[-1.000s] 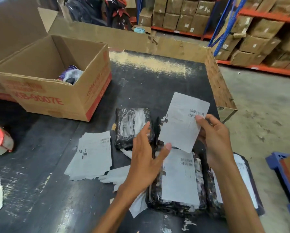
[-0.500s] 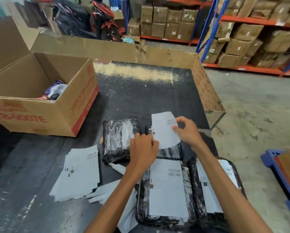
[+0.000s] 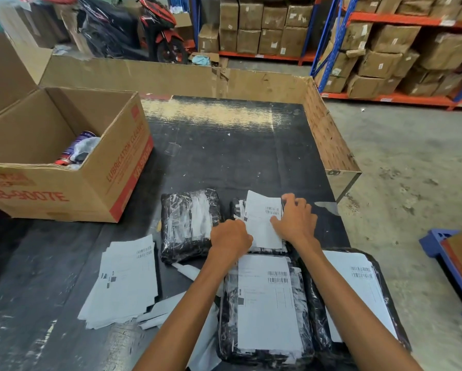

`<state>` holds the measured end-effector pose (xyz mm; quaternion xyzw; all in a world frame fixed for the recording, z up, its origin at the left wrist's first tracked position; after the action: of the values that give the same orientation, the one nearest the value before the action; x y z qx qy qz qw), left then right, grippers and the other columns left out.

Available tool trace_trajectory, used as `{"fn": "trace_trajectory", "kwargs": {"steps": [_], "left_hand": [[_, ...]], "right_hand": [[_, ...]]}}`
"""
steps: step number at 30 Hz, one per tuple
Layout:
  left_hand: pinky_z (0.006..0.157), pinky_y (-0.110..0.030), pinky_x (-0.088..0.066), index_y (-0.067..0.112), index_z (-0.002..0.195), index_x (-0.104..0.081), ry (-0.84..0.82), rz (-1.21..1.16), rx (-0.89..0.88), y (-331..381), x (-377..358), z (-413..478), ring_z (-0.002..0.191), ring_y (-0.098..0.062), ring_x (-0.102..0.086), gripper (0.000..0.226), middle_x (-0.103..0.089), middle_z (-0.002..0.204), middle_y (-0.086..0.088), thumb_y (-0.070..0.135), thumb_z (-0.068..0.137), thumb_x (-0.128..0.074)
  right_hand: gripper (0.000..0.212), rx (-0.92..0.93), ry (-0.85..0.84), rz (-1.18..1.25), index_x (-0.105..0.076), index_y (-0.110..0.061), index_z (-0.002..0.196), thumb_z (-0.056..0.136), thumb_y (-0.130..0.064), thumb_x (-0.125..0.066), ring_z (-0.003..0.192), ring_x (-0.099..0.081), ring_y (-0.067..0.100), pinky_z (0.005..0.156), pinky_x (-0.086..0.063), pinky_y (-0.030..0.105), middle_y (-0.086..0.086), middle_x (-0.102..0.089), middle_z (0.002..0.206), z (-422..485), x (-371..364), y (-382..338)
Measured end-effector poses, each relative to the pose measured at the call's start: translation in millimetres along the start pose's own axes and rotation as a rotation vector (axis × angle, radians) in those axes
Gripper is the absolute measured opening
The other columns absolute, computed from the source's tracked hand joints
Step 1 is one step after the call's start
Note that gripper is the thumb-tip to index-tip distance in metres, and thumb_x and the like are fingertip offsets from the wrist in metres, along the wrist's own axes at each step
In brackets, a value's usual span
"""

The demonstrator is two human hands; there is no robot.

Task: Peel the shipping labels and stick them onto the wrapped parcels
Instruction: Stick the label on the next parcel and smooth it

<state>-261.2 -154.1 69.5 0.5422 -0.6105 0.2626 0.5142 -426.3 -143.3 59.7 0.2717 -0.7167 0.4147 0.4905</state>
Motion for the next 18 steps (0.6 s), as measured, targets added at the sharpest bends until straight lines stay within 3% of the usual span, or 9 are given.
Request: {"fn": "trace_trajectory", "kwargs": {"steps": [2, 4, 7, 10, 13, 18], "left_hand": [[0.066, -0.031, -0.042, 0.009, 0.096, -0.060, 0.005, 0.042, 0.039, -0.6, -1.0, 0.2, 0.080, -0.026, -0.059, 0.024, -0.060, 0.086, -0.005, 0.029, 0.100, -0.047], [0.068, -0.033, -0.047, 0.007, 0.112, -0.059, 0.127, -0.004, 0.055, -3.4, -1.0, -0.3, 0.092, -0.027, -0.065, 0.027, -0.067, 0.101, -0.009, 0.029, 0.100, -0.049], [0.092, -0.038, -0.047, 0.006, 0.141, -0.041, 0.348, -0.080, -0.186, -5.0, -2.4, 9.4, 0.121, -0.030, -0.054, 0.043, -0.056, 0.132, -0.012, 0.024, 0.102, -0.045], [0.121, -0.042, -0.026, 0.006, 0.157, -0.021, 0.208, -0.097, -0.336, -7.4, -13.9, 36.1, 0.154, -0.034, -0.020, 0.057, -0.023, 0.166, -0.016, 0.028, 0.107, -0.038], [0.127, -0.043, -0.009, 0.007, 0.161, -0.002, 0.061, -0.003, -0.300, -10.6, -27.8, 56.1, 0.158, -0.029, 0.006, 0.065, 0.006, 0.170, -0.015, 0.038, 0.109, -0.028], [0.127, -0.045, -0.013, 0.007, 0.161, -0.005, 0.100, -0.068, -0.266, -9.1, -31.8, 64.3, 0.158, -0.028, 0.003, 0.067, 0.003, 0.170, -0.014, 0.042, 0.109, -0.027]], "right_hand": [[0.062, 0.017, 0.079, -0.028, -0.035, -0.021, 0.144, 0.091, -0.026, -0.066, 0.139, -0.036, 0.037, 0.109, -0.033, 0.052, 0.018, -0.037, 0.152, -1.9, 3.8, -2.9], [0.062, 0.085, 0.138, -0.060, -0.034, -0.020, 0.148, 0.093, -0.016, -0.062, 0.143, -0.033, 0.035, 0.110, -0.033, 0.051, 0.017, -0.034, 0.156, -3.4, 8.0, -6.1], [0.055, 0.248, 0.076, -0.129, -0.035, -0.017, 0.152, 0.100, -0.015, -0.052, 0.152, -0.022, 0.031, 0.117, -0.028, 0.051, 0.014, -0.025, 0.165, -5.8, 3.3, -12.4], [0.056, 0.263, -0.127, -0.211, -0.020, -0.015, 0.159, 0.108, -0.031, -0.035, 0.157, -0.009, 0.029, 0.120, -0.024, 0.053, 0.010, -0.010, 0.170, -5.6, -12.8, -12.0], [0.062, 0.181, -0.155, -0.240, -0.011, -0.016, 0.161, 0.108, -0.044, -0.027, 0.158, 0.000, 0.029, 0.122, -0.017, 0.054, 0.009, -0.001, 0.171, 1.2, -21.5, -13.0], [0.066, 0.045, -0.193, -0.198, -0.005, -0.026, 0.162, 0.105, -0.056, -0.021, 0.157, 0.001, 0.037, 0.122, -0.011, 0.058, 0.018, 0.000, 0.170, 18.1, -21.0, 0.1]]}}
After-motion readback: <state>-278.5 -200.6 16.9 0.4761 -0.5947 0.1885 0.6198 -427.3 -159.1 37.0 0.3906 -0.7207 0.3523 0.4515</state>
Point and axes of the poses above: each hand's wrist, its own z-axis towards the middle knuckle, its own x-axis out of the back of the hand, y = z × x, the point moved 3 cm from there along z, towards the middle knuckle
